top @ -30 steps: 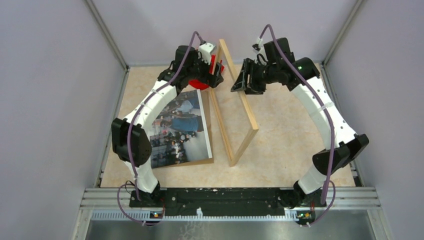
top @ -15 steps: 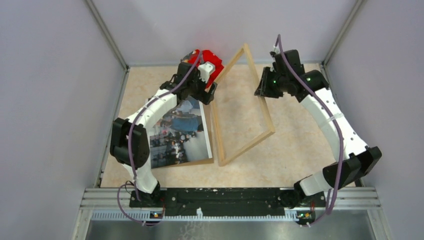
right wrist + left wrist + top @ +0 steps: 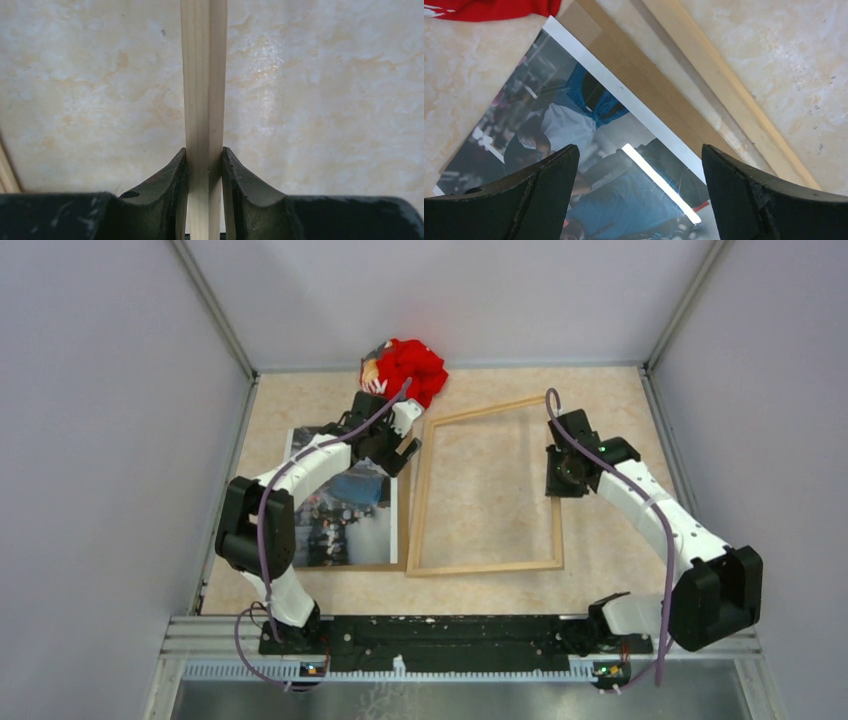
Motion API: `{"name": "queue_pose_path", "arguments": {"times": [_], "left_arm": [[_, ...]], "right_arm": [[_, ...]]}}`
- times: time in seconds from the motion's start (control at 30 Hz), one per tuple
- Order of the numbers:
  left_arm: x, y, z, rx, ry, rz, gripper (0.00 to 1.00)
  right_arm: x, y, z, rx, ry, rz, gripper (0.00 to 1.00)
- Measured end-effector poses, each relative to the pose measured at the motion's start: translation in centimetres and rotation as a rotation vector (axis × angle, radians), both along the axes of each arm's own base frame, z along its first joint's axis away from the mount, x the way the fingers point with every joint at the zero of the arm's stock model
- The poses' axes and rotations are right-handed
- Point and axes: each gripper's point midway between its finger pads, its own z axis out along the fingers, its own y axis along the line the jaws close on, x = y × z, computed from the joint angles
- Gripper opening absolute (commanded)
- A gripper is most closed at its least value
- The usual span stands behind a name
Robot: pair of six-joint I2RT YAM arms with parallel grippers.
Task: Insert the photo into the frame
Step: Turn over the photo frame at the center of the board.
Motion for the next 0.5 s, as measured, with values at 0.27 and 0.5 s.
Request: {"name": "queue_pose_path", "arguments": {"times": [0.27, 0.5], "left_arm": [[-0.6, 0.2, -2.0, 0.029, 0.027, -0.03, 0.99], [-1.9, -0.9, -4.1, 0.003, 0.04, -0.084, 0.98]], "right_arm": [[1.0, -2.4, -2.6, -0.159, 0.043, -0.034, 0.0], [2.5, -4.2, -6.9, -0.321, 0.132, -0.07, 0.0]]}}
